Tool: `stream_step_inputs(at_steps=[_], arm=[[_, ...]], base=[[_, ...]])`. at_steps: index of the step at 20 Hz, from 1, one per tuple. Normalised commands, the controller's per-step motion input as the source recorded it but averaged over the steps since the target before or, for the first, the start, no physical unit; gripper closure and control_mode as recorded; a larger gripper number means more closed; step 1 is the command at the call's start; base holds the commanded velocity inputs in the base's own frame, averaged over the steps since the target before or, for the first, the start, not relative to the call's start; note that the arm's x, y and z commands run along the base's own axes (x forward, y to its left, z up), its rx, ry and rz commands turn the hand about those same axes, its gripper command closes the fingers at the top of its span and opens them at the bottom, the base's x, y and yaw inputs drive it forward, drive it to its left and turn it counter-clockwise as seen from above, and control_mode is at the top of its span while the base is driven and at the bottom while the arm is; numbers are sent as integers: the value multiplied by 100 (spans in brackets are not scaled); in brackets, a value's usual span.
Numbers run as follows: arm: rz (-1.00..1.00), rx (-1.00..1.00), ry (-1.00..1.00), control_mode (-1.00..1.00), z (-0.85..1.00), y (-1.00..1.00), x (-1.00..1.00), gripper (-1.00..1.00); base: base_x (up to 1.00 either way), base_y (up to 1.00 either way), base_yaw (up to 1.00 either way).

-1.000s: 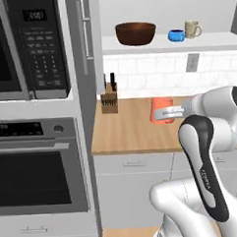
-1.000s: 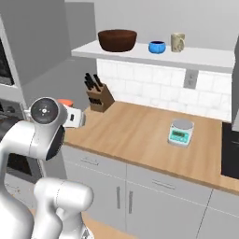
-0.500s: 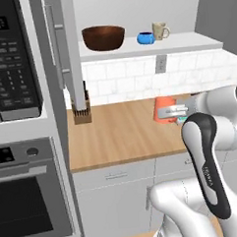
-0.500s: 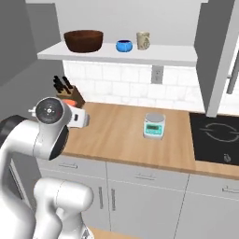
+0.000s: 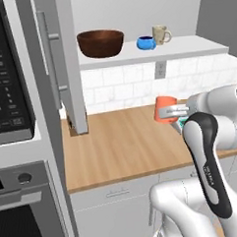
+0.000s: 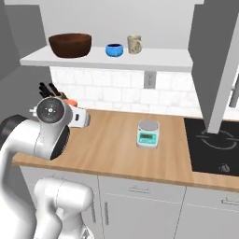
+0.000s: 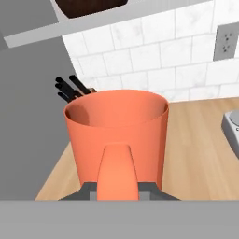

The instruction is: Gather all objects into one cabinet and sort the glasses and bowls to opposite sides.

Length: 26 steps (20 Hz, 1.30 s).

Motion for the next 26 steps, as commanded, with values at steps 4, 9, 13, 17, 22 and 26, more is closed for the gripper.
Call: stream_step_inputs(at_steps=[4, 9, 13, 17, 22, 26], arm=[[0, 0, 0, 100, 0, 0, 0, 100], [0, 0, 0, 100, 0, 0, 0, 100], [0, 0, 0, 100, 0, 0, 0, 100], [-1, 0, -7, -100, 31, 0, 1, 100], [-11, -1, -7, -100, 66, -7, 27, 100], [-22, -7, -1, -100, 89, -17, 23, 100]], base=[[16, -1, -9], [0, 0, -3], [0, 0, 0], [0, 0, 0], [0, 0, 0], [0, 0, 0]])
